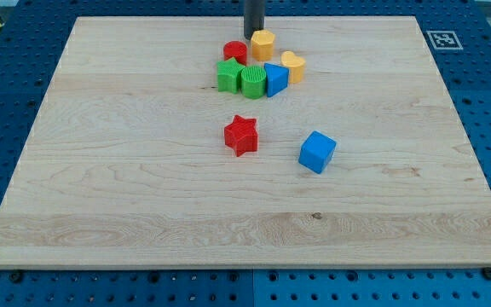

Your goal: Slide the red star to the bottom of the green star

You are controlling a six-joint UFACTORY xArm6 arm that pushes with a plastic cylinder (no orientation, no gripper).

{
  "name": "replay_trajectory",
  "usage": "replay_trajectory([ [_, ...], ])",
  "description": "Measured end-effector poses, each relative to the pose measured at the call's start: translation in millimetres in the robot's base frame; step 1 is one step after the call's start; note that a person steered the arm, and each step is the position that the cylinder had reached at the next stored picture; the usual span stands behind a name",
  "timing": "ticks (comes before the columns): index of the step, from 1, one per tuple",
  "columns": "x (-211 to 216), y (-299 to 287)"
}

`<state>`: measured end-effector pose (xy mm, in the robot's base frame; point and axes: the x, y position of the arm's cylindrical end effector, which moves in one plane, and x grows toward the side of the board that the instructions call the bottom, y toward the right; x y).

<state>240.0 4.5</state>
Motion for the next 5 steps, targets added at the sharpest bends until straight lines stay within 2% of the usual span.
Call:
replay_trajectory([
  [1, -6, -40],
  [2, -11, -105],
  [3, 7, -172],
  [5, 124, -171],
])
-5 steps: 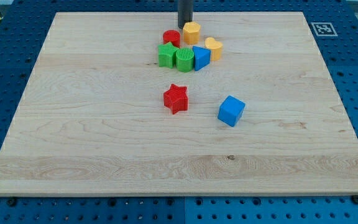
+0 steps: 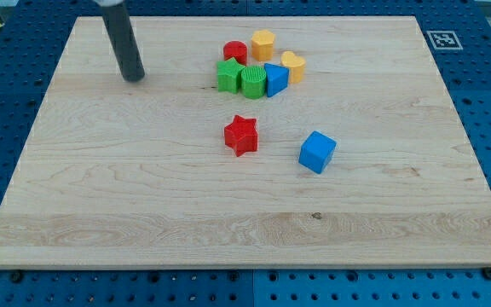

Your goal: Slide the red star to the bottom of the green star

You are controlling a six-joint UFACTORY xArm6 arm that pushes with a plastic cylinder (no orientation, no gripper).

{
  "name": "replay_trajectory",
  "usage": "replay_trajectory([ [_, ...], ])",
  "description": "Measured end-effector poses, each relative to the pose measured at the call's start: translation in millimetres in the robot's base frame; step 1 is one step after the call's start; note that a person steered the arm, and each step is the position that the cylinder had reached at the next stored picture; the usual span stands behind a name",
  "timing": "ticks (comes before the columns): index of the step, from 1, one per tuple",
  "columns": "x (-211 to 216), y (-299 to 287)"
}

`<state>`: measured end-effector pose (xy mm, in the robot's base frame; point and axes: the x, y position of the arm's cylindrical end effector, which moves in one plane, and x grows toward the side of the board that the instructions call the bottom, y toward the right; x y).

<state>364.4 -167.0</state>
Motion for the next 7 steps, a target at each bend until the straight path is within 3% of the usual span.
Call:
replay_trajectory([
  [4, 145, 136],
  [5, 118, 176],
  [7, 63, 168],
])
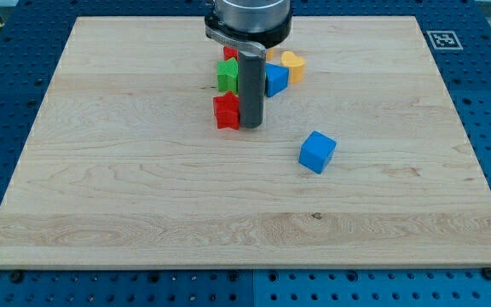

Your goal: Slide the red star to the bottom of the green star

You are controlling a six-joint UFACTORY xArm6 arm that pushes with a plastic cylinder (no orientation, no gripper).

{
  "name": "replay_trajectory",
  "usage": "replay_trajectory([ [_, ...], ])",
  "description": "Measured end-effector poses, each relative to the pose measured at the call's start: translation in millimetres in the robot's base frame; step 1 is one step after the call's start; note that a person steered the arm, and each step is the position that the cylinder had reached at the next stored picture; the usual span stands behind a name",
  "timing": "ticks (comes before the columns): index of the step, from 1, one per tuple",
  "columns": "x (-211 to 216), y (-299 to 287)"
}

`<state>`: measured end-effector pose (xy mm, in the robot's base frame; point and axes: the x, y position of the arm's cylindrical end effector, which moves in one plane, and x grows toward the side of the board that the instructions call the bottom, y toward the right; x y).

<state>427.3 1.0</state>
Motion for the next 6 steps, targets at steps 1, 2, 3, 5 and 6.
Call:
replay_trajectory([
  [1, 14, 12],
  [2, 39, 28],
  [3, 46, 10],
  [5, 17, 4],
  [6, 17, 4],
])
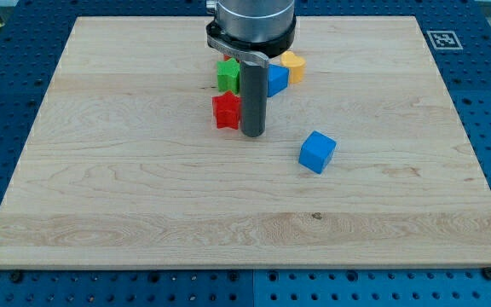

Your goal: Slide the red star to the bottom of the green star

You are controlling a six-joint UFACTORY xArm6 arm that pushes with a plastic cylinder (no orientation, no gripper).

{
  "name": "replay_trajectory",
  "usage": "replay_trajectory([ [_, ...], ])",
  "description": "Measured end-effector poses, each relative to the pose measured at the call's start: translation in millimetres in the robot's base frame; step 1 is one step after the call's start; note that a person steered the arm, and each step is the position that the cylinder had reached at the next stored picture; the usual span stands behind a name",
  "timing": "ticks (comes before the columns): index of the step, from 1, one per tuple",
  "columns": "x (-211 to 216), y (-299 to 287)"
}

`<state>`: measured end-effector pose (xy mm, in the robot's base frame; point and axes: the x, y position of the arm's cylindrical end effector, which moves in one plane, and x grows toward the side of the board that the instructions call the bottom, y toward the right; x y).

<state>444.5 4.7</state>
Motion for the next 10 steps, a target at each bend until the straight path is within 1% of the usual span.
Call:
replay_trajectory([
  [1, 26, 0],
  [2, 32, -21],
  [4, -17, -57],
  [6, -19, -58],
  [7, 0, -33],
  [8, 2, -12],
  [10, -5, -12],
])
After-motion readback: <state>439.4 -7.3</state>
